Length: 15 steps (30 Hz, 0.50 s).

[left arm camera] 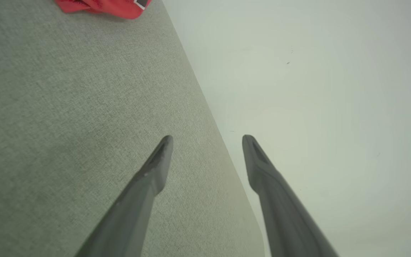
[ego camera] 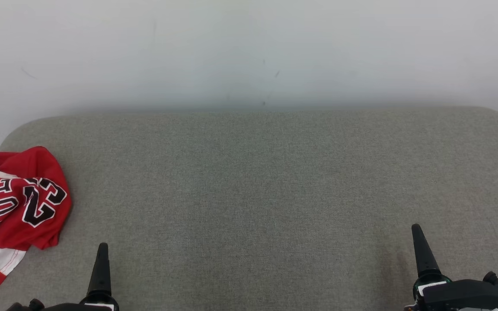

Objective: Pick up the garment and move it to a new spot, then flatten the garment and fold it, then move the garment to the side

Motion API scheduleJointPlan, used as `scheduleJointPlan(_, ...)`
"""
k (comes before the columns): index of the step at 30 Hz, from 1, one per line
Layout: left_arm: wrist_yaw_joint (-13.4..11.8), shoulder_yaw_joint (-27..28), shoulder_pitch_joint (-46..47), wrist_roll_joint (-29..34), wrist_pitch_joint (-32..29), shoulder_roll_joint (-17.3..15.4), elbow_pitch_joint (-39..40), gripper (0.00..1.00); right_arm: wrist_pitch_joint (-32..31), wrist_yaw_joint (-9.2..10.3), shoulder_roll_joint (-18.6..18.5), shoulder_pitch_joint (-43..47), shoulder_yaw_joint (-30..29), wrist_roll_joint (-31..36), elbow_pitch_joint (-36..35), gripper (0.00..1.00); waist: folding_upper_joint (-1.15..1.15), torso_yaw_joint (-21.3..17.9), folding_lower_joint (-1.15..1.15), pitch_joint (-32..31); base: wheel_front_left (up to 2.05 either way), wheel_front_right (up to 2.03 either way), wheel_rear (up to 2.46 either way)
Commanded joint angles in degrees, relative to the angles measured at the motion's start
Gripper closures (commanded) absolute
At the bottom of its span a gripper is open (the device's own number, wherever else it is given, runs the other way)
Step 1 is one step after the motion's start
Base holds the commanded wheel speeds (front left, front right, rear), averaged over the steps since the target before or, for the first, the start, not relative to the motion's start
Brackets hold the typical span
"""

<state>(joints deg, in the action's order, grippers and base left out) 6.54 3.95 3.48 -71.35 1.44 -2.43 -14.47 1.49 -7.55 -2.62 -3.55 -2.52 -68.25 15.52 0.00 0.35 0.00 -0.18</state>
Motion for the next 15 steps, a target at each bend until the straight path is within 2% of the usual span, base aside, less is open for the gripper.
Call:
scheduleJointPlan(1, 0.0, -0.1, 0.4, 2.1, 0.5, -0.4, 1.0, 0.00, 0.5, 0.03, -0.2, -1.0, 0.2, 2.1, -0.9, 0.00, 0.00, 0.0, 0.00, 0.0, 0.00, 0.00, 0.00)
scheduleJointPlan(15, -0.6, -1.6, -0.8, 18.6, 3.1, -0.4, 2.0, 0.00, 3.1, 0.04, -0.2, -0.4, 1.3, 17.6, -0.4, 0.00, 0.00, 0.0, 0.00, -0.1, 0.00, 0.00, 0.00)
